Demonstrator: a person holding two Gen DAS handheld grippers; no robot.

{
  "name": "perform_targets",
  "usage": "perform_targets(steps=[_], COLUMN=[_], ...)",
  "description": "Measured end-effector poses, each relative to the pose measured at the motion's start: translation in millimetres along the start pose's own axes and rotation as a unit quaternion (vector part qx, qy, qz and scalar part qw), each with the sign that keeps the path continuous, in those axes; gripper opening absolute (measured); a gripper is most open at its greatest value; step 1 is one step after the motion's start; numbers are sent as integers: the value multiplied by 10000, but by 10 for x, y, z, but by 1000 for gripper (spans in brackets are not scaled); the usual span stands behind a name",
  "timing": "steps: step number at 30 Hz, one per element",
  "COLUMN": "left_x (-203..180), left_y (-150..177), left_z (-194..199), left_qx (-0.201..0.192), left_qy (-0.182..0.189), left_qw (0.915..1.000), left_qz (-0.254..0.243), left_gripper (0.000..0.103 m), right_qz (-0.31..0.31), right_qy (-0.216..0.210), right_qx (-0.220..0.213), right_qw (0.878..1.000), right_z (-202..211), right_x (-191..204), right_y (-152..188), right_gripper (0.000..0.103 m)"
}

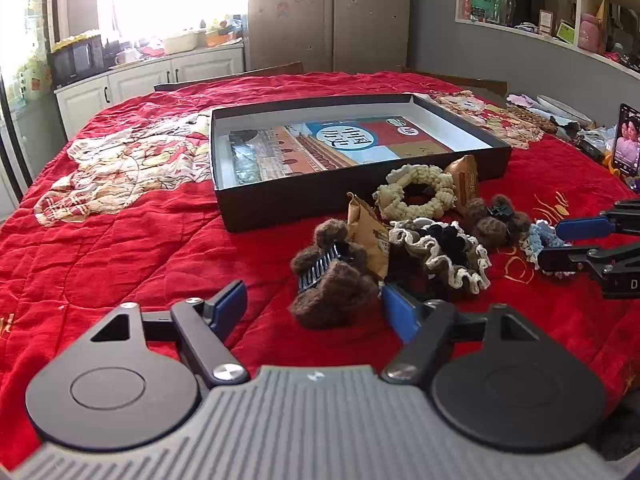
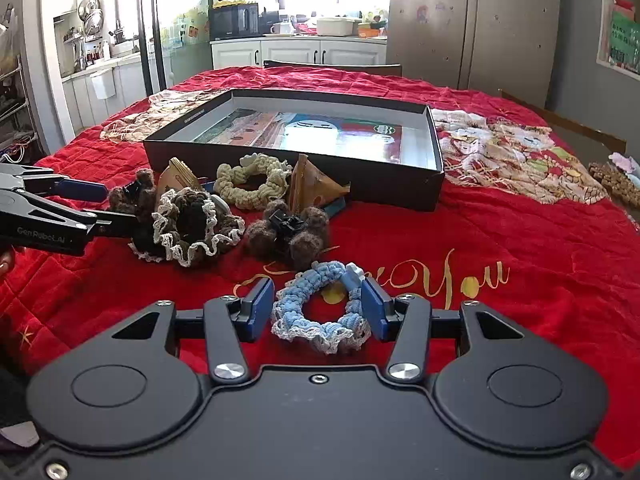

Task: Organize objects
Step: 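Grasp the light blue scrunchie with the right gripper while the left grasps the brown fuzzy scrunchie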

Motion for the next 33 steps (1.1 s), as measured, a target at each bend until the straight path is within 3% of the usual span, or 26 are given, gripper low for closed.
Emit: perform_targets(steps=[3, 6, 10, 15, 24, 33], left_x=[11, 34, 9, -70, 27, 90], left_y=[-20, -57, -50, -4, -20, -81], left_z=[47, 99, 104, -3, -174, -93], left_qx=[-62, -168, -209, -140, 13, -58], left_qy=[92, 108, 84, 28, 73, 33], left_qw=[9999, 9997, 9978, 9950, 9984, 9995], left_qz=[7, -164, -622, -990, -555, -309], left_gripper=[79, 79, 78, 65, 31, 28], right_qz=[-203, -178, -330, -278, -243, -186], right_qy=[-9, 271, 393, 385, 385, 472], right_qx=[-176, -207, 96, 268, 272, 84], right_qw=[9996, 9993, 9986, 9985, 9986, 9987], right_z=[69, 82, -28, -110, -153, -100], right_x=[-69, -173, -297, -281, -272, -271], right_y=[-68, -86, 1, 84, 95, 9], right_gripper=[47, 46, 42, 38, 17, 13])
Point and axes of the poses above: each gripper's, at about its wrist camera, not at the fingertips, and z roughly against the way its jaws point, x to its left, y to its underside, the point moved 8 cm from there along -z, roughly the way its jaws point, and after that the axes turned 2 degrees about -x, right-handed, at the moved point
